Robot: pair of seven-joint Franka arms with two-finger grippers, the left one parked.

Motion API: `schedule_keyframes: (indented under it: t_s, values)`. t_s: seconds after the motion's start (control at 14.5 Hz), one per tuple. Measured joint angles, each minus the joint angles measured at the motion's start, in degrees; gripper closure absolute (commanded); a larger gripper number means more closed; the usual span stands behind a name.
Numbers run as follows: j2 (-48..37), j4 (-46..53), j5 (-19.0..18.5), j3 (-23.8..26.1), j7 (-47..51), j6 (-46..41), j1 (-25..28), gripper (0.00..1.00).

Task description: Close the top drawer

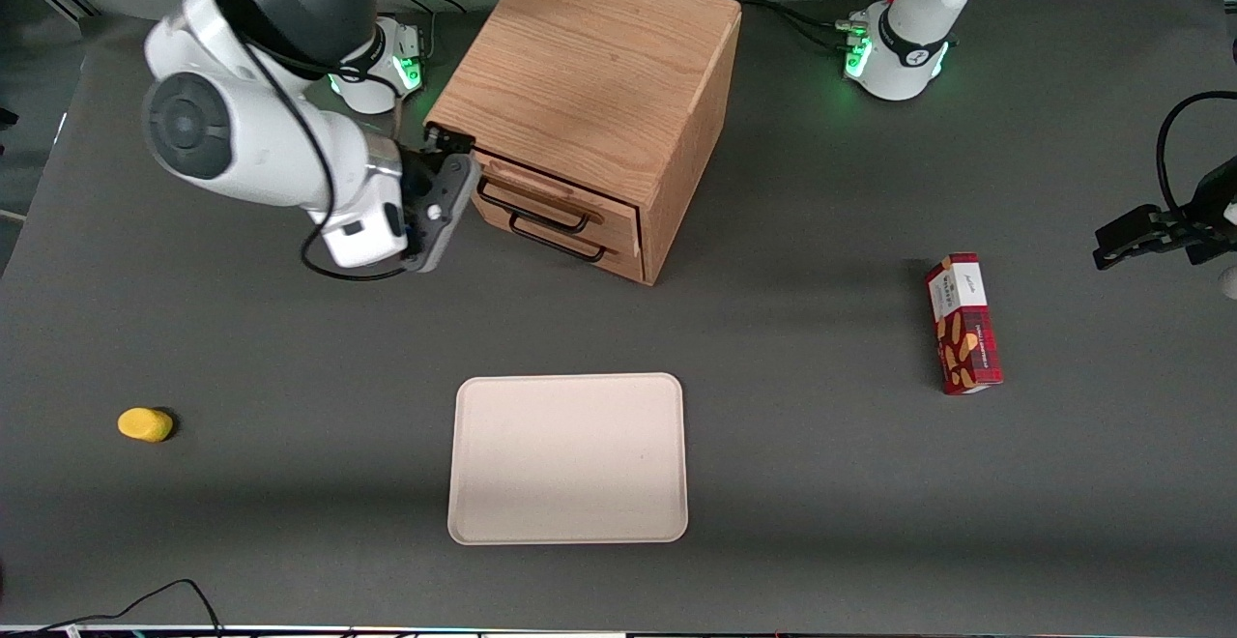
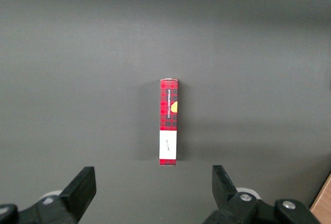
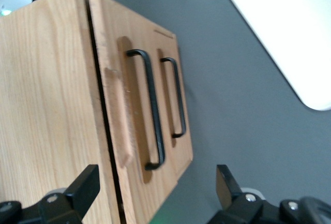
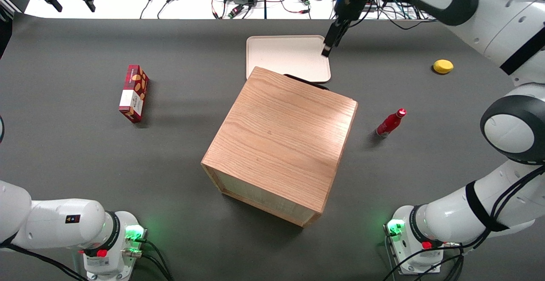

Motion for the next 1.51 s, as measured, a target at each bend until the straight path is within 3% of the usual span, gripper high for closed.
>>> schedule_keyframes:
  t_s: [0.28, 0.48, 0.83, 1.03, 1.51]
  values:
    - [-3.6, 0.6, 0.0, -4.3, 5.5, -0.6, -0.9, 0.00]
    - [-5.3, 0.6, -0.7, -5.1, 7.5, -1.0, -5.4, 0.00]
    - [-6.6, 0.5, -9.2, -12.7, 7.5, -1.1, -8.2, 0.00]
    - [-8.7, 0.5, -16.2, -13.4, 12.5, -1.3, -8.2, 0.00]
    - [-13.2, -1.9, -16.9, -13.7, 22.9, -0.6, -10.7, 0.00]
